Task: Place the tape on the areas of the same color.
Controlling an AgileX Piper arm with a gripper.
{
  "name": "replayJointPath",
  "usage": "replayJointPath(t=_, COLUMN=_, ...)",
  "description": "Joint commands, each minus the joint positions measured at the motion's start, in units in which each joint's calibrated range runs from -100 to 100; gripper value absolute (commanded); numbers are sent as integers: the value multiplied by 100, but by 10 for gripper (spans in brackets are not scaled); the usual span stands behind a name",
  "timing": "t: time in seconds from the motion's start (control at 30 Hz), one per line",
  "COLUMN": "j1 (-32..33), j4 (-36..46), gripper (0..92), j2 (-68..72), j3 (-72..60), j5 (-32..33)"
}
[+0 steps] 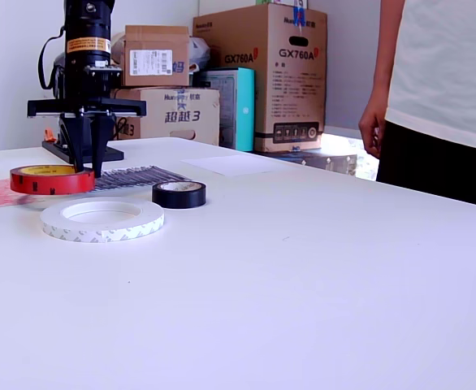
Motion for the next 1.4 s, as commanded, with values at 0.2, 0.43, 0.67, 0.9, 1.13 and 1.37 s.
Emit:
replayJointPath(t=0.2, j1=-272, j4=25, gripper=0, j2=-1044, j3=749, j5=-401)
replayJointPath(t=0.43, j1=-935, j4=-43, gripper=0, j2=-1427, j3=1249, j5=-975)
replayJointPath(t=0.67, j1=-1298, j4=-51, gripper=0, j2=-1399, j3=1240, j5=-1286)
replayJointPath(t=0.9, j1=-1416, j4=-60, gripper=0, j2=-1016, j3=1085, j5=-1294)
replayJointPath(t=1.13, j1=-1424, j4=-60, gripper=0, j2=-370, j3=540, j5=-1294)
replayJointPath(t=1.37, j1=-1432, j4=-60, gripper=0, j2=-155, j3=413, j5=-1294)
